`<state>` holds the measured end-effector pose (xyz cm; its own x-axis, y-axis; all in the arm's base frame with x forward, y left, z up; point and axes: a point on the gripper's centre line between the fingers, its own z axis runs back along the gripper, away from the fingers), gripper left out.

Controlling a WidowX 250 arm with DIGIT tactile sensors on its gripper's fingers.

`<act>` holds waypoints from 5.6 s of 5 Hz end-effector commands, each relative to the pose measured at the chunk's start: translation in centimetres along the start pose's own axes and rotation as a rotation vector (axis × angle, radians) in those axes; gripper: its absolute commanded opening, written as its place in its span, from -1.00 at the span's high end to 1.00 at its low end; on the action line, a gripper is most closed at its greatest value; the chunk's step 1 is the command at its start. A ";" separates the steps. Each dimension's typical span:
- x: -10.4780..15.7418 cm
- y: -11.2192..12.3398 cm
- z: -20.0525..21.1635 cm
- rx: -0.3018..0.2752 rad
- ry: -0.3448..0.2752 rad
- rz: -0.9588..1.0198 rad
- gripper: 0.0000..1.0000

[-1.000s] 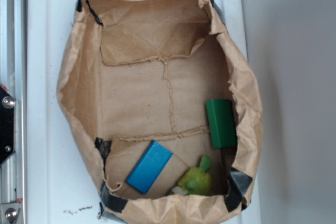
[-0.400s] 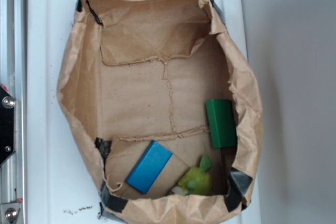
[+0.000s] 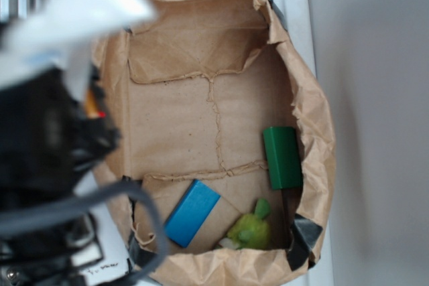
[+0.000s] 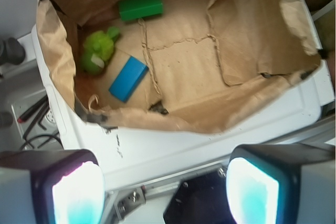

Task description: Grab the blue block.

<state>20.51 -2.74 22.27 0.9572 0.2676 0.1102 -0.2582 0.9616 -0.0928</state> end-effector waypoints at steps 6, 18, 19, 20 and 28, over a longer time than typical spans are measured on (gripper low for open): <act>7.1 2.4 -8.3 0.020 -0.176 0.375 -1.00; 2.3 -2.0 -12.2 -0.190 -0.060 0.335 -1.00; 3.0 -2.8 -12.5 -0.224 -0.113 0.364 -1.00; 3.4 -3.3 -13.5 -0.226 -0.159 0.372 -1.00; 2.0 -2.5 -14.9 -0.176 -0.019 0.359 -1.00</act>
<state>23.97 -6.24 5.86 0.8118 0.5839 -0.0044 -0.5671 0.7866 -0.2442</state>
